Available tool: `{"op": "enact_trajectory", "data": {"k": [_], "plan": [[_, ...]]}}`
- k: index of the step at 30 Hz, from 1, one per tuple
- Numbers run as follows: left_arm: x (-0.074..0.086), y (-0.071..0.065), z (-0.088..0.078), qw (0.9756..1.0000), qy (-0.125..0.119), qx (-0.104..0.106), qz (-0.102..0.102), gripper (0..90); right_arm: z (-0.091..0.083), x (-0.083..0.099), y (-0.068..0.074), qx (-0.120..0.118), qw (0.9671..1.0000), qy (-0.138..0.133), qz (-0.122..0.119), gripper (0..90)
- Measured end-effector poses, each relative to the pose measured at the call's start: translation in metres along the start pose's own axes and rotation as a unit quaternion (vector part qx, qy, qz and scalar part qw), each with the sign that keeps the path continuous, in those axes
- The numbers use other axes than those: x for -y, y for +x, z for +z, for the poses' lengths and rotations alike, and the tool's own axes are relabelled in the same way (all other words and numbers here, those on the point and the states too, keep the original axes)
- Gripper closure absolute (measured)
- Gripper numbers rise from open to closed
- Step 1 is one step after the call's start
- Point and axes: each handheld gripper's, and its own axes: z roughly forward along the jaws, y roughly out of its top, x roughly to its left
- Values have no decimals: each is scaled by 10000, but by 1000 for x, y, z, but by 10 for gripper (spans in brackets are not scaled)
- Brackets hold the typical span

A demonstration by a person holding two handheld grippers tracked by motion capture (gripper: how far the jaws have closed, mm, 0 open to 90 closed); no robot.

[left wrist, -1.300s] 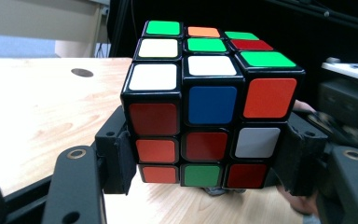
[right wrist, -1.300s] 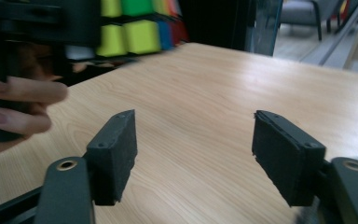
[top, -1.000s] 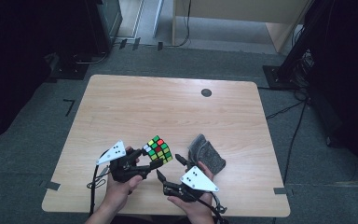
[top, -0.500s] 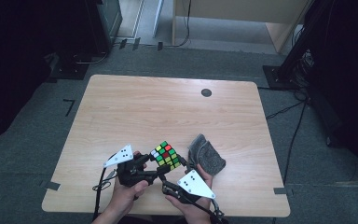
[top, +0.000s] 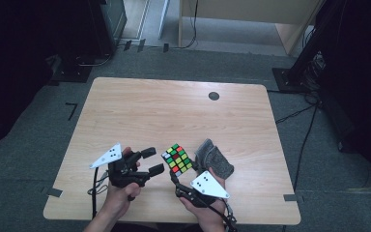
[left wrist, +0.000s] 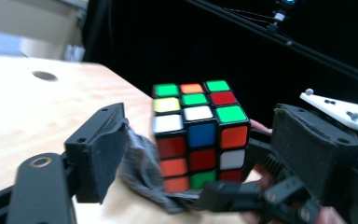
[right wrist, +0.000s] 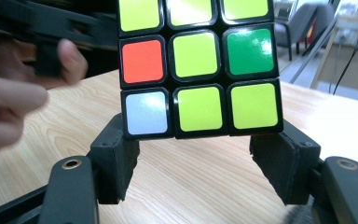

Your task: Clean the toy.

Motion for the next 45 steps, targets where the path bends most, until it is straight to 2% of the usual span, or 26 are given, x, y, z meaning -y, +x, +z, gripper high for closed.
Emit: {"op": "enact_trajectory", "data": {"k": [2, 4, 5, 7, 9, 10, 11, 13, 14, 15, 16, 17, 19, 21, 23, 27, 29, 31, 34, 36, 37, 40, 41, 42, 43, 45], "plan": [[1, 6, -4, 9994, 90, -201, 250, 148, -4, -3, -10, -15, 9999, 26, 122, 343], [6, 14, -5, 9969, 342, -408, 582, 140, -8, -7, -18, -102, 9996, 52, 273, 344], [10, 16, -4, 9951, 461, -480, 738, 141, -10, -9, -21, -95, 9995, 62, 291, 344], [18, 17, -2, 9893, 675, -656, 1114, 141, -13, -13, -25, -178, 9991, 102, 375, 345], [23, 13, 2, 9849, 702, -792, 1372, 142, -15, -18, -27, -294, 9984, 214, 443, 347], [24, 10, 5, 9826, 761, -792, 1500, 142, -16, -20, -26, -308, 9980, 253, 483, 348], [26, 5, 9, 9780, 861, -823, 1710, 142, -16, -21, -24, -308, 9977, 262, 552, 348], [32, -7, 18, 9669, 1084, -828, 2158, 138, -16, -20, -21, -325, 9965, 322, 697, 349], [36, -13, 23, 9596, 1183, -888, 2393, 138, -15, -20, -20, -351, 9960, 354, 746, 349], [39, -18, 27, 9534, 1233, -966, 2578, 138, -14, -19, -18, -357, 9952, 402, 812, 349], [41, -23, 30, 9499, 1234, -1004, 2690, 138, -13, -19, -16, -363, 9942, 469, 903, 349], [42, -26, 32, 9477, 1242, -1026, 2756, 138, -12, -18, -15, -402, 9930, 530, 980, 349], [43, -30, 34, 9459, 1226, -1019, 2825, 138, -11, -19, -11, -495, 9909, 610, 1092, 350], [45, -32, 34, 9417, 1220, -1079, 2946, 138, -10, -20, -6, -527, 9896, 672, 1157, 350], [45, -34, 34, 9399, 1182, -1107, 3007, 141, -9, -20, -2, -623, 9871, 722, 1290, 350], [46, -37, 35, 9303, 1118, -1282, 3250, 159, -5, -19, 4, -779, 9827, 909, 1415, 349], [48, -38, 34, 9247, 1112, -1339, 3386, 200, -4, -19, 6, -833, 9807, 993, 1464, 349], [50, -39, 34, 9217, 1094, -1270, 3498, 273, -2, -18, 7, -888, 9783, 1060, 1546, 349], [52, -37, 35, 9199, 1182, -1268, 3517, 289, 0, -15, 3, -998, 9729, 1192, 1714, 346], [53, -37, 34, 9205, 1239, -1248, 3491, 303, 2, -13, 0, -1067, 9694, 1253, 1823, 331], [52, -36, 33, 9226, 1225, -1193, 3458, 330, 3, -12, -1, -1053, 9688, 1266, 1850, 301], [47, -32, 29, 9326, 1175, -1132, 3221, 342, 2, -15, -5, -1121, 9690, 1204, 1842, 224], [44, -28, 26, 9367, 1132, -1145, 3109, 342, 0, -17, -7, -1171, 9698, 1125, 1819, 185], [42, -26, 24, 9395, 1101, -1154, 3033, 343, -3, -21, -10, -1290, 9705, 933, 1812, 153], [40, -23, 21, 9423, 1062, -1175, 2949, 343, -5, -23, -12, -1315, 9710, 854, 1807, 152], [35, -16, 14, 9469, 979, -1220, 2809, 343, -12, -30, -18, -1259, 9756, 668, 1671, 144]]}}
